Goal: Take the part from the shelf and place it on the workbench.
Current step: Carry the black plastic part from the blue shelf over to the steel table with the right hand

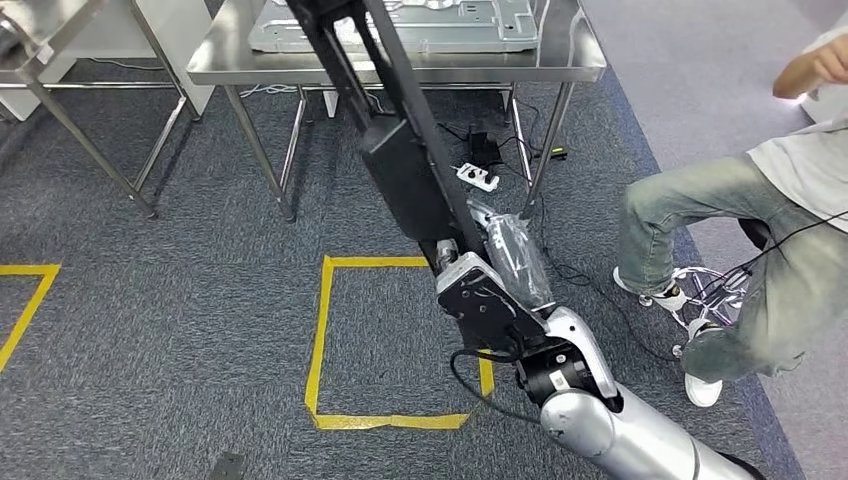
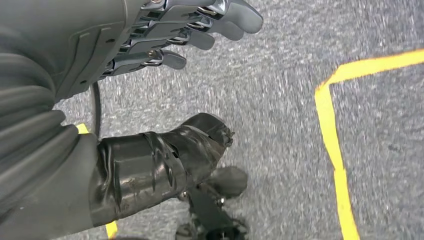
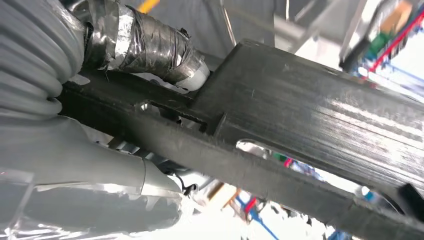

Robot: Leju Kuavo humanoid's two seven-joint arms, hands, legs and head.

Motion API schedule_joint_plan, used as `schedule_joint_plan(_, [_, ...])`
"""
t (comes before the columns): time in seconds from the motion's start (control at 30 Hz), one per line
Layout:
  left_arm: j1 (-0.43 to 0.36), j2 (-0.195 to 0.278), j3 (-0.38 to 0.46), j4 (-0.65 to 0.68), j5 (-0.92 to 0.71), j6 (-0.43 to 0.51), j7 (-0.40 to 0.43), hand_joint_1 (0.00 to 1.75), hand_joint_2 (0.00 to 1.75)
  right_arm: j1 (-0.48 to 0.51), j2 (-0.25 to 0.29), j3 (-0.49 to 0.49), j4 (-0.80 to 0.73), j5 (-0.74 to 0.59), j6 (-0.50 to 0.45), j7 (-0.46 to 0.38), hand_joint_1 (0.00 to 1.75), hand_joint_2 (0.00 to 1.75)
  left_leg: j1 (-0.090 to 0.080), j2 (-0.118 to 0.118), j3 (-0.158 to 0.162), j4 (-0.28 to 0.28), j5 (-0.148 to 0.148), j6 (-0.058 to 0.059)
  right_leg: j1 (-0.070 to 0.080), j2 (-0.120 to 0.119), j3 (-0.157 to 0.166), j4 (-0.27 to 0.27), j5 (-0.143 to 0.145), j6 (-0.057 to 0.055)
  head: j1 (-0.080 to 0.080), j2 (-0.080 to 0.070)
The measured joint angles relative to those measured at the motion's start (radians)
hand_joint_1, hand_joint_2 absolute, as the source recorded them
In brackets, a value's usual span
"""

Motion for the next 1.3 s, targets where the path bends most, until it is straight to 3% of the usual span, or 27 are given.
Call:
schedule_joint_plan(0.03, [-0.001,0.000,0.000,0.000,0.000,0.000,0.000,0.00,1.75,-0.002,0.000,0.000,0.001,-0.003,-0.002,0.003,1.73,1.75,0.001,0.007,-0.015,0.034,-0.021,-0.005,-0.001,-0.001,0.002,-0.003,0.002,-0.006,-0.001,0.000])
schedule_joint_plan(0.13, [-0.002,0.000,0.000,0.000,0.001,0.000,0.001,0.00,1.75,-0.004,0.001,0.000,0.005,-0.056,-0.007,-0.002,1.73,1.75,0.002,0.019,-0.096,0.207,-0.100,-0.015,0.002,-0.005,0.002,-0.004,0.001,-0.014,-0.003,0.000])
schedule_joint_plan(0.17, [-0.001,0.000,0.000,0.000,0.001,0.000,0.001,0.00,1.75,-0.004,0.001,0.000,0.007,-0.070,-0.011,-0.008,1.73,1.75,0.002,0.020,-0.111,0.238,-0.104,-0.016,0.003,-0.006,0.002,-0.004,0.001,-0.014,-0.003,0.000])
schedule_joint_plan(0.2, [0.001,0.000,0.000,0.000,0.002,0.000,0.001,0.00,1.75,-0.004,0.001,0.000,0.008,-0.080,-0.016,-0.014,1.73,1.75,0.002,0.020,-0.108,0.232,-0.091,-0.015,0.003,-0.007,0.003,-0.004,0.000,-0.014,-0.003,0.000])
schedule_joint_plan(0.23, [0.001,0.001,0.000,0.000,0.003,0.000,0.001,0.00,1.75,-0.004,0.001,0.000,0.009,-0.087,-0.021,-0.020,1.73,1.75,0.002,0.021,-0.087,0.190,-0.064,-0.013,0.004,-0.007,0.004,-0.004,-0.001,-0.014,-0.003,0.000])
schedule_joint_plan(0.27, [0.001,0.001,0.000,0.000,0.004,0.000,0.001,0.00,1.75,-0.005,0.001,0.000,0.009,-0.091,-0.026,-0.025,1.73,1.75,0.002,0.025,-0.053,0.124,-0.033,-0.010,0.004,-0.008,0.005,-0.003,-0.002,-0.012,-0.003,0.000])
schedule_joint_plan(0.33, [-0.001,0.002,0.000,0.000,0.006,0.000,0.001,0.00,1.75,-0.006,0.002,0.000,0.009,-0.095,-0.037,-0.034,1.73,1.75,-0.003,0.030,0.004,0.011,0.000,0.000,0.007,-0.008,0.005,-0.002,-0.005,-0.006,-0.003,0.000])
schedule_joint_plan(0.4, [-0.003,0.002,0.000,0.000,0.006,-0.001,0.001,0.00,1.75,-0.006,0.002,-0.001,0.009,-0.101,-0.056,-0.052,1.73,1.75,-0.010,0.030,0.019,-0.020,-0.002,0.010,0.009,-0.009,0.003,-0.004,-0.007,0.003,-0.002,0.000])
schedule_joint_plan(0.5, [0.000,0.002,0.000,0.000,0.005,-0.001,0.000,0.00,1.75,-0.004,0.002,-0.006,0.007,-0.136,-0.097,-0.098,1.73,1.75,-0.004,0.027,0.029,-0.032,0.001,0.024,0.008,-0.008,0.000,0.014,-0.023,0.018,-0.001,0.000])
schedule_joint_plan(0.53, [0.000,0.002,0.000,0.000,0.004,-0.001,-0.001,0.00,1.75,-0.004,0.002,-0.009,0.007,-0.152,-0.111,-0.113,1.73,1.75,-0.002,0.027,0.035,-0.037,0.002,0.028,0.009,-0.007,-0.017,0.051,-0.043,0.022,0.000,0.000])
schedule_joint_plan(0.6, [-0.002,0.002,0.000,0.000,0.002,-0.001,-0.002,0.00,1.75,-0.004,0.002,-0.016,0.007,-0.177,-0.128,-0.133,1.73,1.75,-0.003,0.026,0.040,-0.038,-0.002,0.035,0.008,-0.005,-0.080,0.170,-0.094,0.026,0.003,0.000])
schedule_joint_plan(0.63, [-0.003,0.002,0.000,0.000,0.001,-0.001,-0.002,0.00,1.75,-0.003,0.002,-0.017,0.007,-0.184,-0.132,-0.136,1.73,1.75,-0.004,0.026,0.041,-0.037,-0.004,0.038,0.007,-0.005,-0.115,0.228,-0.109,0.028,0.004,0.000])
schedule_joint_plan(0.67, [-0.002,0.002,0.000,0.000,0.000,-0.002,-0.003,0.00,1.75,-0.002,0.002,-0.018,0.007,-0.189,-0.134,-0.137,1.73,1.75,-0.004,0.025,0.042,-0.036,-0.007,0.040,0.006,-0.005,-0.137,0.258,-0.108,0.029,0.004,0.000])
schedule_joint_plan(0.7, [-0.002,0.002,0.000,0.000,0.000,-0.002,-0.003,0.00,1.75,-0.001,0.002,-0.018,0.007,-0.193,-0.135,-0.138,1.73,1.75,-0.004,0.023,0.044,-0.034,-0.010,0.040,0.004,-0.005,-0.143,0.255,-0.089,0.030,0.005,0.000])
schedule_joint_plan(0.73, [-0.002,0.002,0.000,0.000,0.000,-0.002,-0.003,0.00,1.75,0.000,0.002,-0.019,0.008,-0.197,-0.136,-0.138,1.73,1.75,-0.004,0.021,0.046,-0.030,-0.014,0.038,0.002,-0.005,-0.129,0.213,-0.054,0.030,0.005,0.000])
schedule_joint_plan(0.77, [-0.002,0.002,0.000,0.000,0.000,-0.002,-0.003,0.00,1.75,0.000,0.001,-0.021,0.008,-0.202,-0.138,-0.139,1.73,1.75,-0.004,0.020,0.048,-0.025,-0.019,0.036,-0.001,-0.004,-0.103,0.149,-0.018,0.029,0.005,0.000])
schedule_joint_plan(0.83, [-0.002,0.002,0.000,0.000,0.000,-0.003,-0.004,0.00,1.75,-0.001,0.001,-0.026,0.007,-0.211,-0.145,-0.141,1.73,1.75,-0.006,0.017,0.044,-0.014,-0.028,0.028,-0.002,0.000,-0.058,0.047,0.019,0.025,0.005,0.000])
schedule_joint_plan(1.0, [0.001,0.001,0.000,0.000,0.003,-0.003,-0.004,0.00,1.75,-0.004,-0.007,-0.034,-0.002,-0.213,-0.166,-0.128,1.73,1.75,-0.004,0.018,0.040,-0.005,-0.039,0.005,0.001,0.002,-0.034,0.009,0.017,-0.001,0.003,0.000])
schedule_joint_plan(1.07, [0.001,0.001,0.000,0.000,0.004,-0.003,-0.003,0.00,1.75,-0.005,-0.009,-0.036,-0.004,-0.213,-0.170,-0.124,1.73,1.75,-0.001,0.022,0.006,0.069,-0.076,-0.003,0.000,0.000,-0.019,0.001,0.014,-0.013,0.000,0.000])
schedule_joint_plan(1.13, [-0.001,0.001,0.000,0.000,0.006,-0.005,-0.001,0.00,1.75,-0.005,-0.012,-0.037,-0.005,-0.216,-0.172,-0.118,1.73,1.75,0.001,0.025,-0.061,0.190,-0.118,-0.008,0.002,0.000,-0.012,0.000,0.009,-0.019,-0.002,0.000])
schedule_joint_plan(1.17, [0.000,0.001,0.000,0.000,0.007,-0.006,0.000,0.00,1.75,-0.004,-0.014,-0.037,-0.005,-0.218,-0.173,-0.114,1.73,1.75,0.002,0.025,-0.086,0.227,-0.120,-0.009,0.003,0.000,-0.010,0.000,0.006,-0.020,-0.002,0.000])
schedule_joint_plan(1.2, [0.002,0.001,0.000,0.000,0.007,-0.007,0.002,0.00,1.75,-0.003,-0.017,-0.039,-0.004,-0.219,-0.174,-0.107,1.73,1.75,0.002,0.026,-0.094,0.229,-0.105,-0.008,0.005,0.001,-0.007,0.000,0.003,-0.020,-0.002,0.000])
schedule_joint_plan(1.23, [0.004,0.001,0.000,0.000,0.008,-0.007,0.002,0.00,1.75,-0.001,-0.021,-0.041,-0.004,-0.215,-0.176,-0.099,1.73,1.75,0.001,0.026,-0.084,0.196,-0.074,-0.005,0.005,0.002,-0.002,0.000,0.000,-0.020,-0.002,0.000])
schedule_joint_plan(1.3, [0.003,0.002,0.000,0.000,0.008,-0.006,0.003,0.00,1.75,0.000,-0.031,-0.051,-0.004,-0.202,-0.182,-0.079,1.73,1.75,-0.003,0.028,-0.030,0.073,-0.009,0.007,0.008,0.002,0.006,0.000,-0.008,-0.015,-0.002,0.000])
